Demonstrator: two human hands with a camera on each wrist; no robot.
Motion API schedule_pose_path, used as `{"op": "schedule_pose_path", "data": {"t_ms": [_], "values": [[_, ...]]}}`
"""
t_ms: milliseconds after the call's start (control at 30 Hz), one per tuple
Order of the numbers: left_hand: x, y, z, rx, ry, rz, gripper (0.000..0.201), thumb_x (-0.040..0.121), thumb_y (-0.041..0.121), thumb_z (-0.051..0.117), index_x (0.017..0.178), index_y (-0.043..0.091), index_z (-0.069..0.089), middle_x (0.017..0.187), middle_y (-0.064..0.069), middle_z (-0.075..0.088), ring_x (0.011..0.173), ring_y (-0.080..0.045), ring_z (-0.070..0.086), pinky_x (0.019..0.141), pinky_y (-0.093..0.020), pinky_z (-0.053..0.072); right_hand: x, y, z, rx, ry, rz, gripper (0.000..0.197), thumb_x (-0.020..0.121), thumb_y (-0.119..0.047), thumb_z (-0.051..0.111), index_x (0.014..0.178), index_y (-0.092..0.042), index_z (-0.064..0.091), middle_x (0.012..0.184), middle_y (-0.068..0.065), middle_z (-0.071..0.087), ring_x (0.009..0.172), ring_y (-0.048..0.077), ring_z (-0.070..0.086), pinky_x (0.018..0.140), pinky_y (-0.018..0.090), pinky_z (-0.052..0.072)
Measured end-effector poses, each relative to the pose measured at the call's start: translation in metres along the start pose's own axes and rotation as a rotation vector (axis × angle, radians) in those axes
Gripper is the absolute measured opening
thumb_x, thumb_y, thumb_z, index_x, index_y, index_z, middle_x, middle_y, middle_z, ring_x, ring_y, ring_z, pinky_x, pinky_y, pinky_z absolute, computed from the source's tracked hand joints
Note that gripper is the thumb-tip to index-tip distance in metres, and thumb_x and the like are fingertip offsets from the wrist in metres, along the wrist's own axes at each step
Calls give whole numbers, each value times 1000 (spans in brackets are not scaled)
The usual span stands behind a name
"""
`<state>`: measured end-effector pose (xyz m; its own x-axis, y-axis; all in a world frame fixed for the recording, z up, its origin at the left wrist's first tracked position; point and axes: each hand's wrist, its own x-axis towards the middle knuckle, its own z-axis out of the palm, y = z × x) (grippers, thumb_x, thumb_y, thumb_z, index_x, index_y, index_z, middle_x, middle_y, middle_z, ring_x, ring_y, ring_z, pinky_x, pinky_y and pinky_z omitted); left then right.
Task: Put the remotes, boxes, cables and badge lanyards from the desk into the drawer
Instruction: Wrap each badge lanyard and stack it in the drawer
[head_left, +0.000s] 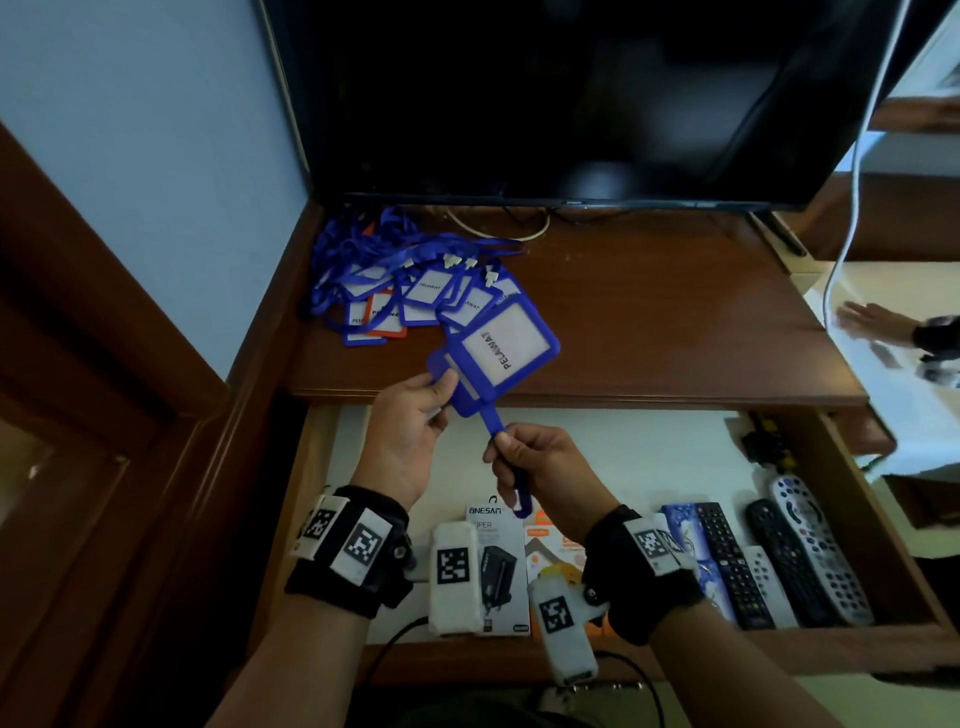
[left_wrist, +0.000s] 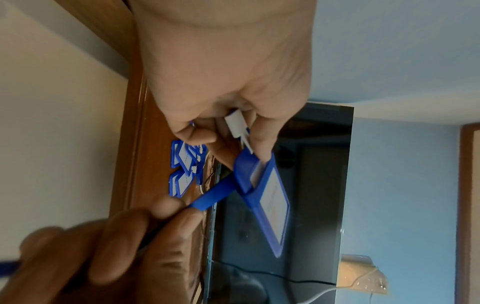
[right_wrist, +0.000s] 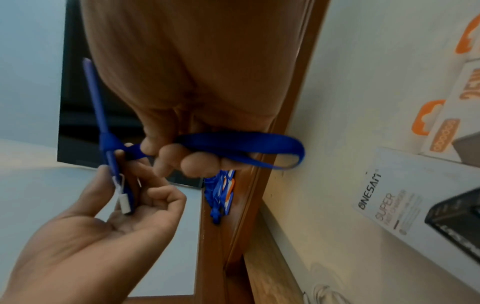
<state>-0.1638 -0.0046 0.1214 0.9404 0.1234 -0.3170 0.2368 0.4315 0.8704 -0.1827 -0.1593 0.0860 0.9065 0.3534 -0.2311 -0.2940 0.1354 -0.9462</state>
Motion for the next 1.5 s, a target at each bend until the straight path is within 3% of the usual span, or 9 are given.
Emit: {"op": "schedule_pose_path", "data": {"t_ms": [200,300,467,800,1100,1267,1367,1433,1500], "values": [[10,-9,-7,258,159,64,13,94,16,57,93,21,70,78,4,66,62,-5,50,55,-19,34,-12,-20,-1,-203,-69,54,33,101,-16,44,75,-2,58,47,3,43,35,17,36,41,24,30],[12,-18,-3,491,144,108,12,93,16,58,92,15,70,85,-3,68,70,-12,56,62,-26,42,-17,-31,-2,-225,-83,28,31,99,-15,47,76,-1,61,48,7,45,37,19,37,44,28,29],[17,-27,0,965,-36,153,11,88,22,63,91,16,72,85,-4,69,83,-22,63,78,-37,49,-14,-50,-12,-223,58,-51,31,96,-12,53,80,13,62,46,9,47,38,21,38,44,28,36],[8,-47,23,1426,-332,212,19,89,23,60,103,15,69,112,5,55,98,-14,55,89,-38,49,-7,-40,-58,-515,344,8,38,91,-23,63,62,2,65,45,7,55,34,12,42,43,21,39],[12,-52,45,1066,-667,136,9,84,-2,64,91,-1,70,112,7,48,102,-13,54,85,-32,54,-9,-26,-100,-471,155,166,38,88,-25,67,55,-8,58,48,4,46,42,13,35,42,22,31],[11,-61,49,647,-614,57,23,85,-9,59,99,5,71,110,10,54,106,-9,55,84,-26,51,-11,-22,-111,-221,-43,129,31,88,-26,61,67,-4,56,53,4,52,44,12,48,46,20,38],[8,-72,51,336,-530,94,22,84,1,60,101,7,72,117,4,59,115,-20,55,94,-40,48,-8,-23,-103,98,-104,101,26,79,-31,70,64,-10,68,54,-1,62,45,8,57,45,17,46],[10,-75,50,176,-473,101,25,84,7,60,105,12,72,124,1,60,118,-21,55,93,-35,48,-3,-24,-93,186,-109,83,34,71,-44,76,58,-14,70,51,-3,63,46,3,58,48,16,47],[15,-72,48,65,-428,106,28,82,22,69,109,15,72,126,-6,58,117,-23,56,92,-32,47,8,-21,-78,297,-95,51,21,83,-32,68,72,-15,76,62,-2,65,50,7,56,49,19,46]]}}
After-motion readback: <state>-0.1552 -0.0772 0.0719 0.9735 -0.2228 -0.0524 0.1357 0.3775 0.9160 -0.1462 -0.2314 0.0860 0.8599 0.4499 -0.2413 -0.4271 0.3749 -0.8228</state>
